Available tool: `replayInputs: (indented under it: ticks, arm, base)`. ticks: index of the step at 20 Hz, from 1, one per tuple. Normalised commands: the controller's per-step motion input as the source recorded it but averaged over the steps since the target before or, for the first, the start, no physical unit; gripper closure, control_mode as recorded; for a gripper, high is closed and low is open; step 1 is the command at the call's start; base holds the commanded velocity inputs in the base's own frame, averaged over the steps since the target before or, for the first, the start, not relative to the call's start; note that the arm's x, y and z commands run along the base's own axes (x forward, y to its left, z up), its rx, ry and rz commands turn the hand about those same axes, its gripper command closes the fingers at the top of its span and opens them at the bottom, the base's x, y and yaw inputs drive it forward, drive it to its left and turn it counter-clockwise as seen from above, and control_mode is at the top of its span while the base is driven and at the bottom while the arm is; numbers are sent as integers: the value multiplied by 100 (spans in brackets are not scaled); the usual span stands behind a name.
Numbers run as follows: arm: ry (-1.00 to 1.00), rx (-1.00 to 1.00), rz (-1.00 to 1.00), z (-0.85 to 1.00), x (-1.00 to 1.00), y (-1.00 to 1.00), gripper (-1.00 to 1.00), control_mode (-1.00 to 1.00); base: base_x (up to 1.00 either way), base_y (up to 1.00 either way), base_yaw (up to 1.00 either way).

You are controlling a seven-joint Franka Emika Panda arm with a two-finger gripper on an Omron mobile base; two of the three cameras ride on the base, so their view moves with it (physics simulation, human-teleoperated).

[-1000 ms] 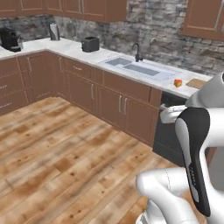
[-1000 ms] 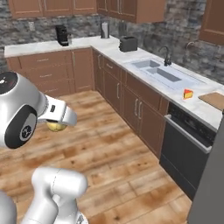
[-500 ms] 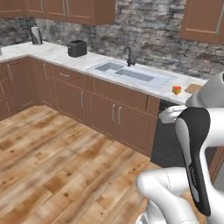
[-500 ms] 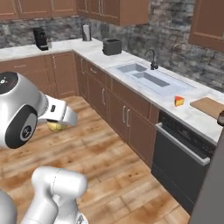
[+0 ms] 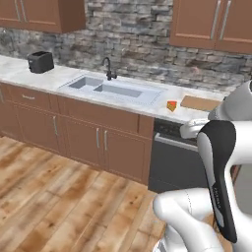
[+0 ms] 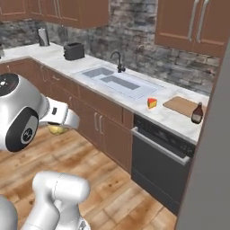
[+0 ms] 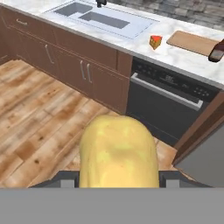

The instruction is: Retrieve the reheated potato from the microwave, then place the potato, cheese, and condiment on the cutting board.

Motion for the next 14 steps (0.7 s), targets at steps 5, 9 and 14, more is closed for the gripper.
replayInputs:
  ticks: [5,9,14]
  arm:
    - [0,0,0,0,0,0,100,100]
    - [0,0,0,0,0,0,100,100]
    - [0,0,0,0,0,0,100,100]
  base:
    - [72,20,-32]
    - [66,28,-26]
    - [44,47,-28]
